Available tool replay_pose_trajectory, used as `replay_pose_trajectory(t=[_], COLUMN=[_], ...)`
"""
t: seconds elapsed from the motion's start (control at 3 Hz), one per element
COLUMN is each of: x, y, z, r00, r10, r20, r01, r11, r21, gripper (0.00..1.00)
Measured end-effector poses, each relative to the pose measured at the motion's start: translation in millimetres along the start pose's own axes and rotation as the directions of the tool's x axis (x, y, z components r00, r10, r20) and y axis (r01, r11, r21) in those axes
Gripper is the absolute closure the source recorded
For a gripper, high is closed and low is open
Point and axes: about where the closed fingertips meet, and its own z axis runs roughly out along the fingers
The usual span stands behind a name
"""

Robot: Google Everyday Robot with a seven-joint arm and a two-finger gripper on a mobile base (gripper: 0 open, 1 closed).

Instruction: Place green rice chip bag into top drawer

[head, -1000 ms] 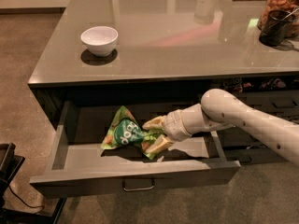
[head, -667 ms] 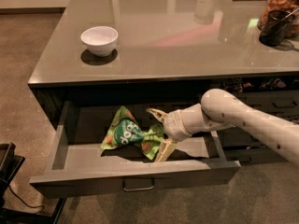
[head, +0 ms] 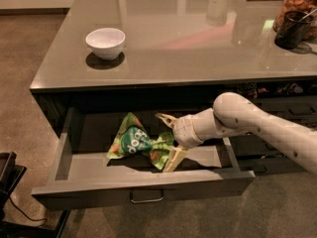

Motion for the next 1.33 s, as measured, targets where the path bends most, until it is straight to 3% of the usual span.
replay_pose_trajectory(t=[0.67, 1.0, 1.33], x=[-20, -43, -49], y=[-44, -48, -49], z=[-32, -65, -68], r00=[0.989, 0.98, 0.979], r10=[-0.104, -0.106, -0.11], r20=[-0.101, -0.165, -0.171], r01=[0.111, 0.117, 0.122], r11=[0.9922, 0.9913, 0.9907], r21=[0.058, 0.059, 0.062], gripper=[0.0, 0.0, 0.0])
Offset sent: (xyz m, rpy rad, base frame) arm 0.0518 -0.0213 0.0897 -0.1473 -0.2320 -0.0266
